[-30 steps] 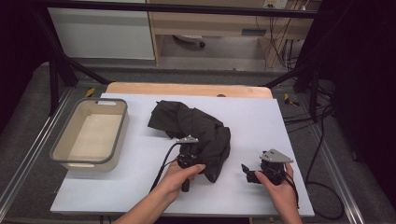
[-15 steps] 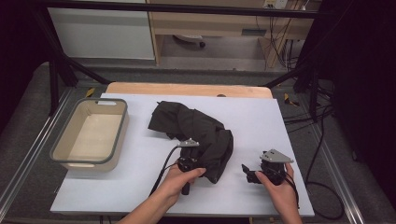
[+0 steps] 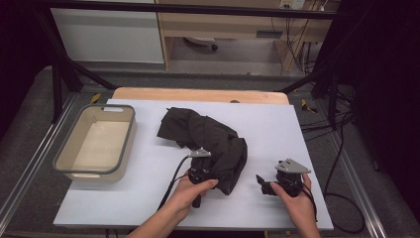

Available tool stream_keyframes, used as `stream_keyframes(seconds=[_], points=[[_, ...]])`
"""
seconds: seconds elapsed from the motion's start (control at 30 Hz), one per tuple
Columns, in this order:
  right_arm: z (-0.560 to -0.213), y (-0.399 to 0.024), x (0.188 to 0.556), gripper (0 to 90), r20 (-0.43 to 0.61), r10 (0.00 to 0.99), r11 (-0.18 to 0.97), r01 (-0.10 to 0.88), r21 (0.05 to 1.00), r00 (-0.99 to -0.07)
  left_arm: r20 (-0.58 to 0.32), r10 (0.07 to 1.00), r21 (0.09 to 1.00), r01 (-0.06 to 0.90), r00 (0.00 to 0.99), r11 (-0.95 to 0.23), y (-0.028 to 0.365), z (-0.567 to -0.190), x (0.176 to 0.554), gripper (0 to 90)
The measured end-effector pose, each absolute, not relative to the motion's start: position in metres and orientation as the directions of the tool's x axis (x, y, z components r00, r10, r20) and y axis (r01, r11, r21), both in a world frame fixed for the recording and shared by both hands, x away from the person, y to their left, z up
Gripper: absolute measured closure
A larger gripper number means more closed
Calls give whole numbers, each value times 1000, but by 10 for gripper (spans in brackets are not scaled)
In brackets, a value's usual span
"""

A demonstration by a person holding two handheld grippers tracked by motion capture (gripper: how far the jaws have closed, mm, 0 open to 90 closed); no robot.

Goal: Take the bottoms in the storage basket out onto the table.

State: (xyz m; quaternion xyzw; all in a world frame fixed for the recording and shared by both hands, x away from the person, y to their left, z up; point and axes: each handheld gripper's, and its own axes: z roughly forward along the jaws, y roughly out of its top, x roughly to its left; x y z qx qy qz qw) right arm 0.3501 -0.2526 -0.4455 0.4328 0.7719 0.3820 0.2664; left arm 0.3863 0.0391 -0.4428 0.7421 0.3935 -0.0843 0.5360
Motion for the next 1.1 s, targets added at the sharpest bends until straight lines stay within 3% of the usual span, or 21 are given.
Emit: stream_keyframes(seconds=[0.3,0.47,0.87,1.1], points=[[-445,-252,350,27,-87,870,341,464,818,-486,-561,484,720,684,672,-115,36,-443,385,696],[-445,-251,350,27,-89,869,343,463,817,-487,-513,499,745,651,698,-145,36,-441,383,677],[-445,-251,350,25,-95,867,350,460,816,-489,-439,566,771,616,698,-161,42,-434,381,385],[-445,-251,350,25,-94,866,350,460,816,-491,-433,563,781,605,704,-156,42,-429,381,327]])
